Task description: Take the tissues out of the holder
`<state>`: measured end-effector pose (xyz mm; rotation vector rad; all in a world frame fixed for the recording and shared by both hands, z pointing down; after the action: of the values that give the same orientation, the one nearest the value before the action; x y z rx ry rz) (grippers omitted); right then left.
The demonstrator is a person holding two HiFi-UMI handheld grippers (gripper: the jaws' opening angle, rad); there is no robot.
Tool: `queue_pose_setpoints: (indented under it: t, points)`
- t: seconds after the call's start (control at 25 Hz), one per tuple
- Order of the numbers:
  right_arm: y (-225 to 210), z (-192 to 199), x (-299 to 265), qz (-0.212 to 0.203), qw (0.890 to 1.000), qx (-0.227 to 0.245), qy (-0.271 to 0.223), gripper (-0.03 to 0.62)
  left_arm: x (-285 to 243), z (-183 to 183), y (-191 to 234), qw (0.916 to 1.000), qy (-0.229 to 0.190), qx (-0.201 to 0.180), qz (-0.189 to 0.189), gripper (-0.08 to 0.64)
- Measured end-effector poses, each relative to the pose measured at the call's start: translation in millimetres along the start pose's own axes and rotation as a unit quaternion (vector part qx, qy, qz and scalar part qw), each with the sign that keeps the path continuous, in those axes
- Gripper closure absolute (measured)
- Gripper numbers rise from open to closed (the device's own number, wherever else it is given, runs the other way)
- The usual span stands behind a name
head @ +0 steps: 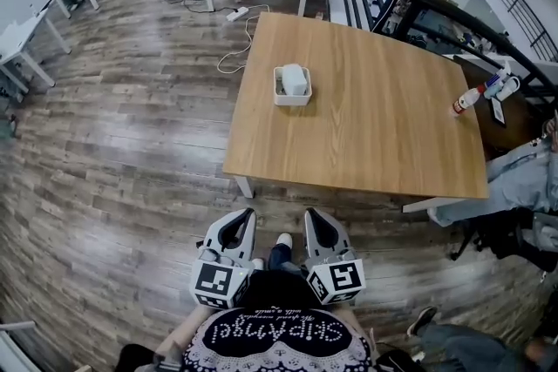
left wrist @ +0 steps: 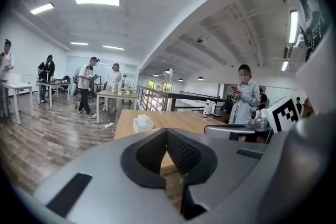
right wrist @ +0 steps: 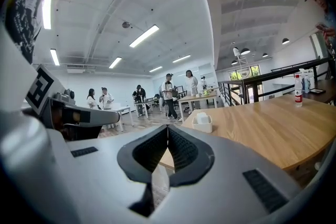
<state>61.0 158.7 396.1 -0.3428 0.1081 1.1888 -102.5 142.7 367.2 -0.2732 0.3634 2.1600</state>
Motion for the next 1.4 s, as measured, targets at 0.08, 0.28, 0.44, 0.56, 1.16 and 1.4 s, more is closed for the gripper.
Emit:
queue_pose_setpoints:
  t: [0.08,0.28,0.44,0.56,1.16,1.4]
  points:
    - [-9,-3,-2,-0.002,1.000,0.000,-0.004,0.583,-7,-4,-4,1.0000,-0.002,0.006,-0.003,0.554]
    - [-28,-10,-6,-0.005,1.000,0.002,-0.014,0.583,-24,-12,-12,0.9999,-0.010,-0.010,-0.006,0.554]
    - [-43,-13,-4,-0.004,1.000,-0.001,-0.018,0.583,-35,-14,-22,0.9998,-0.010,-0.013,-0.006,0.554]
    - [-53,-10,0,-0.001,1.000,-0.006,-0.024,0.583,-43,-14,-33,0.9999,-0.012,-0.005,-0.006,0.554]
    - [-80,-13,13,0.027,0.999,0.000,-0.044,0.583,-68,-16,-54,0.9991,-0.017,-0.028,0.026,0.554]
    - [-89,-20,5,0.045,0.998,-0.004,-0.051,0.583,-82,-25,-49,0.9983,-0.023,-0.034,0.042,0.554]
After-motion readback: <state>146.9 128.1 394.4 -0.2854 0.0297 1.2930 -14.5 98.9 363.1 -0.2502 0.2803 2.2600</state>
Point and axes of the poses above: the fingertips, and each gripper's own axes: x backward along the fingers, y to its left, z out of its underside, the point moved 5 cm from there along x, backward along the fingers, and after that the axes turned 2 degrees about y, right-handed, at the moved point
